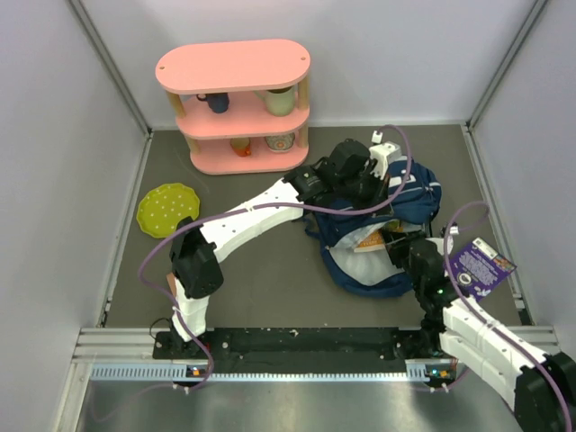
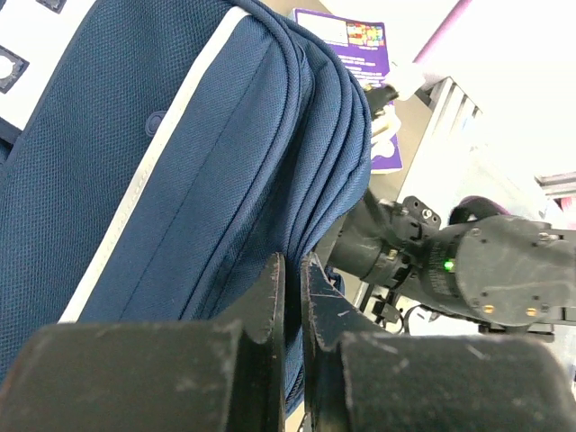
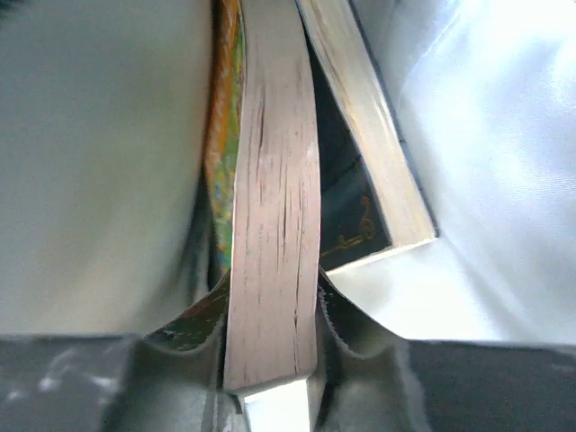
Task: Pack the student bag
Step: Place the book in the student bag, then move the student bag to the center of the board.
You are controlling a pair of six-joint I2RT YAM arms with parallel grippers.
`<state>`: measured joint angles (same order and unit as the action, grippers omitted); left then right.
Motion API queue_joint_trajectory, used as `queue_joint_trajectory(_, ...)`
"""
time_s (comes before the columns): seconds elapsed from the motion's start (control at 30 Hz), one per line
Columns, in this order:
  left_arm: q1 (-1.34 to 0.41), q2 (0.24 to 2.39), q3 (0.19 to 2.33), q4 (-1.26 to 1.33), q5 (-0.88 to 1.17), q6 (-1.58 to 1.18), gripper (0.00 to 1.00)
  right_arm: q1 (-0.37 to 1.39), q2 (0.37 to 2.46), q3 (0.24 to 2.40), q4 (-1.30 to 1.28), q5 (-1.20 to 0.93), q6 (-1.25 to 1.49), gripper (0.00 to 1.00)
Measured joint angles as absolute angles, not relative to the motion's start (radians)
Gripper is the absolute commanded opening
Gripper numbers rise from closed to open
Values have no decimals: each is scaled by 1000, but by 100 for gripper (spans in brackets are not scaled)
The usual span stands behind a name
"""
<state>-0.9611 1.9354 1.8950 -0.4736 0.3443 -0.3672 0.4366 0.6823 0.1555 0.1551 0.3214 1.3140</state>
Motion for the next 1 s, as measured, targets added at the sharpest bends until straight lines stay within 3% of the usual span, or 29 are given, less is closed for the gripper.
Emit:
queue_joint_trajectory(0.03,-959,1935,1894,-470,349,-370,0,437,703,150,155,324,1328,0)
queue_joint_trajectory(0.33,-950,1928,1881,-445,363,-395,0,443,1125,251,412,401,1496,0)
queue_joint_trajectory(0.47,-950,1906,1852,-434,358,-395,0,443,1200,321,419,426,1505,44)
queue_joint_trajectory(0.5,-949,1903,1848,-431,356,-395,0,443,1201,329,418,426,1502,64)
queue_joint_trajectory(0.6,-946,1895,1842,-425,352,-395,0,443,1163,319,409,419,1485,86)
queue_joint_trajectory(0.67,-944,1893,1841,-424,351,-395,0,443,1099,294,377,404,1457,92)
queue_joint_trajectory(1.0,-934,1889,1822,-409,360,-399,0,443,640,224,76,263,1294,92)
